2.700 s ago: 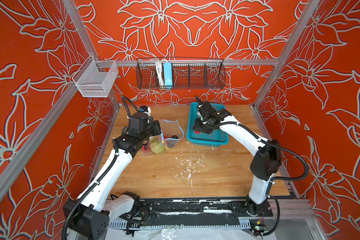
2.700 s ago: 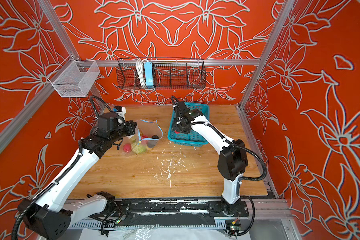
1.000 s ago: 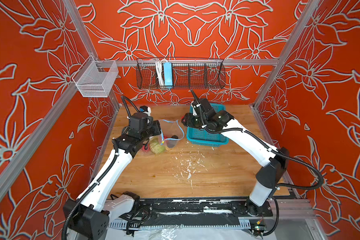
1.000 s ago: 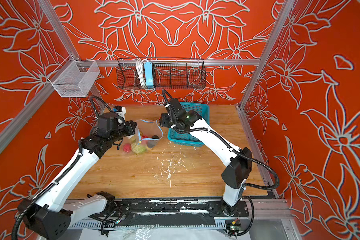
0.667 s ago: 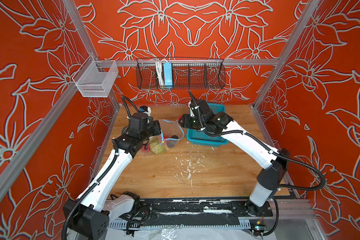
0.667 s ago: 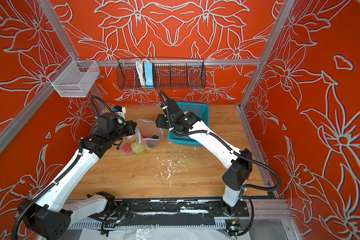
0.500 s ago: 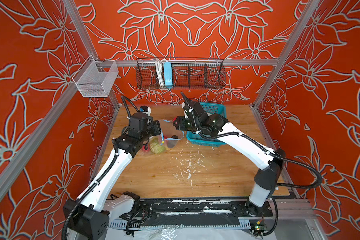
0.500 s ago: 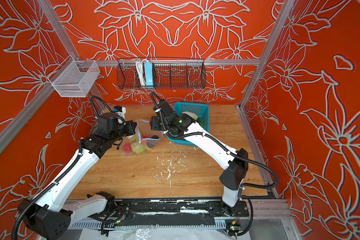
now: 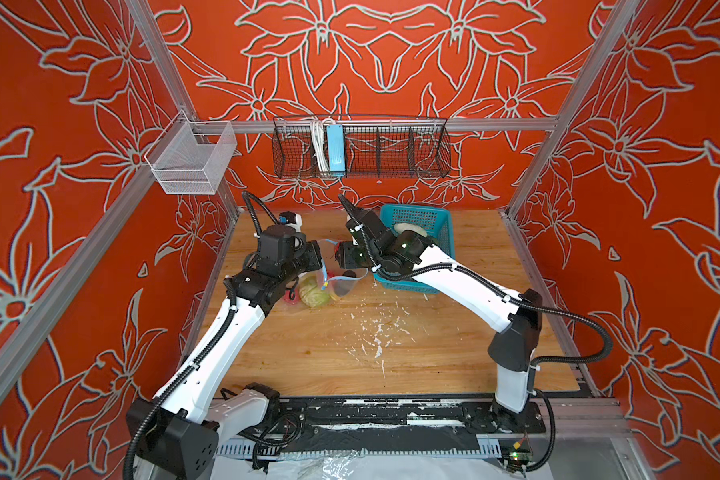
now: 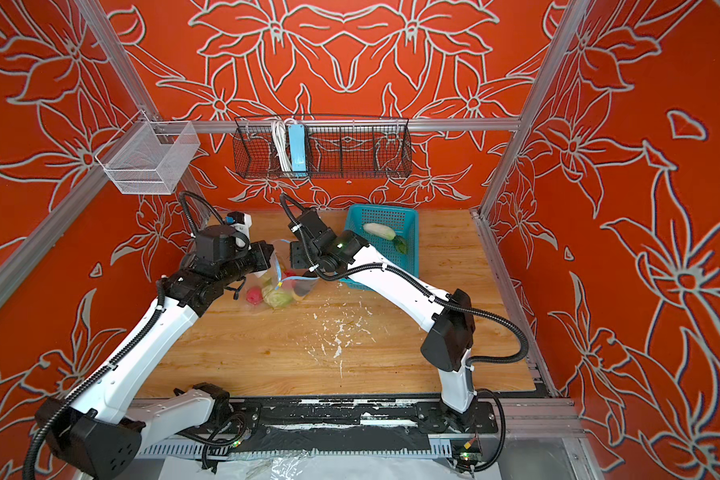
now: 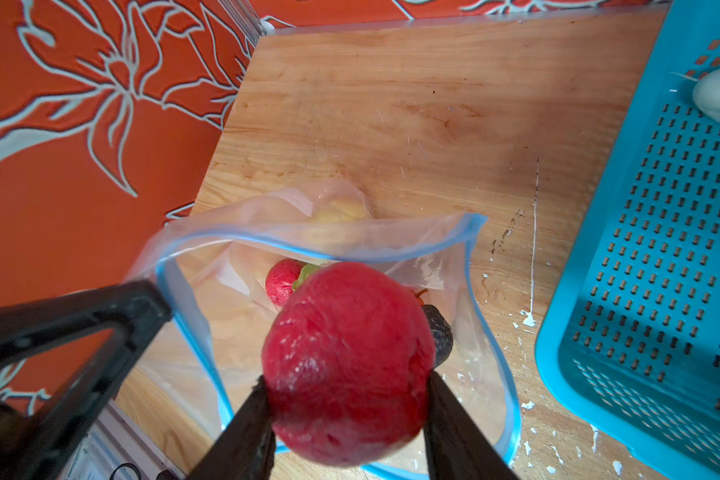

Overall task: Place the food in the zip-top bag and seal the zipper
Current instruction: 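Lower the red beet into the bag and open the right gripper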

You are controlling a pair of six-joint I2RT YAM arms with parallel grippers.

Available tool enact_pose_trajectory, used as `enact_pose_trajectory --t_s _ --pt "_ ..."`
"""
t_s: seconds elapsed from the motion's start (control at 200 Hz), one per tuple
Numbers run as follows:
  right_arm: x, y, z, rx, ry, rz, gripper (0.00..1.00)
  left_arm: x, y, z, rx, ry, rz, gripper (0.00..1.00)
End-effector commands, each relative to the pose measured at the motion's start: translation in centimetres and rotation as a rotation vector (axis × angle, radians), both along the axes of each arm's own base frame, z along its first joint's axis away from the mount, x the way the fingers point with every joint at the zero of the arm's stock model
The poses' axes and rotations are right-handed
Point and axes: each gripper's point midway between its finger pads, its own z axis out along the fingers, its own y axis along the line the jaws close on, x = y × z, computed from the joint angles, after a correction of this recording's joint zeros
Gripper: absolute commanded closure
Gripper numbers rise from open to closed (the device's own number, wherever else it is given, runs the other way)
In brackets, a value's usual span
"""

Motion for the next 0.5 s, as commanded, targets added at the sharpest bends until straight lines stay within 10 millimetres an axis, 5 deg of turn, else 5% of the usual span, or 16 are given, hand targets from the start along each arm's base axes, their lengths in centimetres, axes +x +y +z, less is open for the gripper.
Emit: enact_pose_trajectory --t_s 0.0,0.185,0.495 --pt "-0.19 0.57 0.59 0.005 -0.010 0.004 0.46 -0.01 0.14 0.48 0.002 -0.025 0.002 1.00" --pt "-0.34 0.95 0.37 0.009 -0.005 0.012 0.39 -0.04 0.14 0.53 0.002 -0.027 0.002 1.00" --pt "-0.41 0.76 1.00 0.011 -0.016 0.009 0.13 -0.06 0.17 0.59 0.001 -0.028 0.004 1.00"
